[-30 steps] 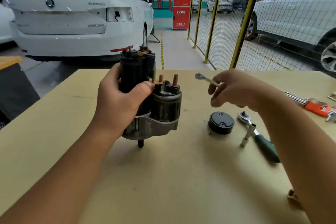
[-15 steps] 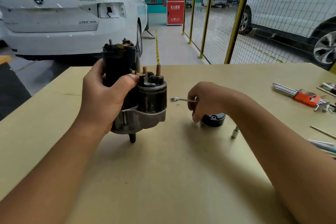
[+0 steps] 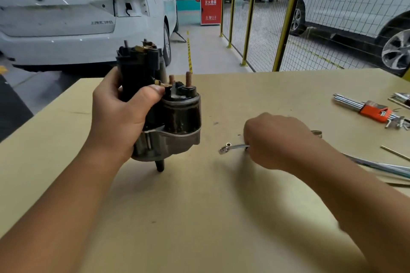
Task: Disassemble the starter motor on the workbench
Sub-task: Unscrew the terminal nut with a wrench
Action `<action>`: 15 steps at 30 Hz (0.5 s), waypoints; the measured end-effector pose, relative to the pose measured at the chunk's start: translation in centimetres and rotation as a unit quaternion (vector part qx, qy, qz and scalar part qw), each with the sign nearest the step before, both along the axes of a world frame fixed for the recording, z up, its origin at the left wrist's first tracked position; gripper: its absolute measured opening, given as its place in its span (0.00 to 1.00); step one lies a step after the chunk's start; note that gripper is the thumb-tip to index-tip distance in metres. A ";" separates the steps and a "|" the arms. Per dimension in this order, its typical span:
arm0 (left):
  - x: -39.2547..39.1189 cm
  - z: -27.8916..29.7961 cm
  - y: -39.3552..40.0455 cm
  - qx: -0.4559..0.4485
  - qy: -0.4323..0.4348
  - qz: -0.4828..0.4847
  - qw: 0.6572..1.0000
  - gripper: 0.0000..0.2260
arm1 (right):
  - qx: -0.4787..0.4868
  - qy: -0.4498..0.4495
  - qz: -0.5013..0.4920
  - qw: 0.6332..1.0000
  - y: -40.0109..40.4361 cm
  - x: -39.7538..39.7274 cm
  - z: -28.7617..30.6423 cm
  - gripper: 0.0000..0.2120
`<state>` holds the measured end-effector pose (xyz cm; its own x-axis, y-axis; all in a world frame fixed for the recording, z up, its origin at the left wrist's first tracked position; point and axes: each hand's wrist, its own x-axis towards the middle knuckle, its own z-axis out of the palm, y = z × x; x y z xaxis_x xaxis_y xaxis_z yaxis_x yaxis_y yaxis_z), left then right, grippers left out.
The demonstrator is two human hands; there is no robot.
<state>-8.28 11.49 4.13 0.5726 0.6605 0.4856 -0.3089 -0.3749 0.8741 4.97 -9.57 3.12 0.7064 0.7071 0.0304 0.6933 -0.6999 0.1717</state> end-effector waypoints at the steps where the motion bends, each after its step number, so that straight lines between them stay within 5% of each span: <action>1: 0.0 0.0 0.0 -0.002 -0.001 -0.001 1.000 0.13 | -0.005 -0.014 -0.001 1.000 0.0 0.1 -0.3 0.08; 15: 0.3 -0.3 0.7 -0.028 -0.015 -0.011 0.999 0.12 | 0.009 -0.010 0.004 1.000 0.5 1.2 -1.9 0.06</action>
